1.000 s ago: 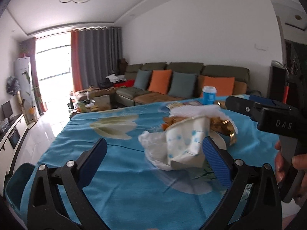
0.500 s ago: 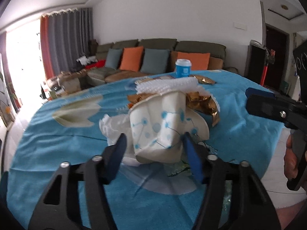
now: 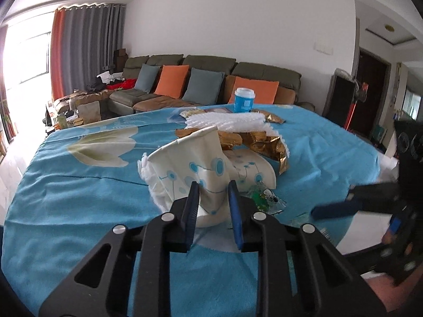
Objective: Collect trash
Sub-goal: 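Grasp the white blue-dotted paper cup with left gripper while right grasps clear plastic bag, then carry the cup and plastic bag in both grippers over the teal bin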
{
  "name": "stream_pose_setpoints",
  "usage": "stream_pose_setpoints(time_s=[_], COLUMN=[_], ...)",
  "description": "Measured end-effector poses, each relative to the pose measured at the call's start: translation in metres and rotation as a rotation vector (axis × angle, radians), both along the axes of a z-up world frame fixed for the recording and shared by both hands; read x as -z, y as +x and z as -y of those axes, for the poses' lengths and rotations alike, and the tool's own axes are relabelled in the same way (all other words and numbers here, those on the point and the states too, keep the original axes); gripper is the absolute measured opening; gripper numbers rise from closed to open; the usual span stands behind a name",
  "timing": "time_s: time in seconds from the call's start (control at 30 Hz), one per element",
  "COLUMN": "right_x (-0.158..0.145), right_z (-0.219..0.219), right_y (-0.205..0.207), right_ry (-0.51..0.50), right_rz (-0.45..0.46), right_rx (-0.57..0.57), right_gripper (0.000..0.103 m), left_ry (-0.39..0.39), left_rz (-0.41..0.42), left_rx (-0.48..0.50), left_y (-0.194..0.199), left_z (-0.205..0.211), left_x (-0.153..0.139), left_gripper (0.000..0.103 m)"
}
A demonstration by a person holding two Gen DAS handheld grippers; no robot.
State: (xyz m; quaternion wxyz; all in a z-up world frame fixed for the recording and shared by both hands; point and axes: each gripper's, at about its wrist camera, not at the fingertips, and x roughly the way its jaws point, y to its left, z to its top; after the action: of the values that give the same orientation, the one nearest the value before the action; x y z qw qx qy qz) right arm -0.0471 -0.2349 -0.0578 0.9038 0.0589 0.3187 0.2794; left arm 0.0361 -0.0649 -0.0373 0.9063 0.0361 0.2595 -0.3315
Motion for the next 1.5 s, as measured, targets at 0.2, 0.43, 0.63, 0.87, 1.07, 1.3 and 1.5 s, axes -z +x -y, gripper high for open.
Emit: stream_pose_setpoints(time_s=[0.2,0.43,0.63,0.87,1.07,1.3,1.5], right_x=[0.008,0.008,-0.003,-0.022,-0.041,-0.050,-0.051], right_z=[-0.001,-0.008,-0.027,-0.068,-0.123,-0.199,-0.263], right_y=[0.013,0.022,0.027,0.044,0.074,0.114,0.136], right_ry=[0.010,0.055,0.081,0.108,0.113,0.078,0.075], right_rz=[-0.052,-0.076,-0.058,-0.007,0.022,0.032,0.002], right_rx=[0.006,-0.039,-0.108,-0.245,-0.367,-0.501,-0.588], right_gripper=[0.038,0.009,0.003,0.003,0.003,0.003,0.003], left_ry=[-0.075,-0.055,-0.039,-0.036,-0.023,-0.004,0.022], left_rz=[0.011,0.040,0.045,0.057,0.058,0.036,0.002], left_rx=[-0.005,-0.056,-0.138,-0.260,-0.393,-0.562,-0.675], left_y=[-0.010,-0.026,-0.032,-0.038,-0.041,-0.037,-0.032], left_z=[-0.027,-0.055,-0.093,-0.141,-0.191,-0.253,-0.297], left_x=[-0.016,-0.025,-0.029,-0.031,-0.029,-0.022,-0.010], left_gripper=[0.023,0.023,0.023,0.023,0.023,0.023,0.023])
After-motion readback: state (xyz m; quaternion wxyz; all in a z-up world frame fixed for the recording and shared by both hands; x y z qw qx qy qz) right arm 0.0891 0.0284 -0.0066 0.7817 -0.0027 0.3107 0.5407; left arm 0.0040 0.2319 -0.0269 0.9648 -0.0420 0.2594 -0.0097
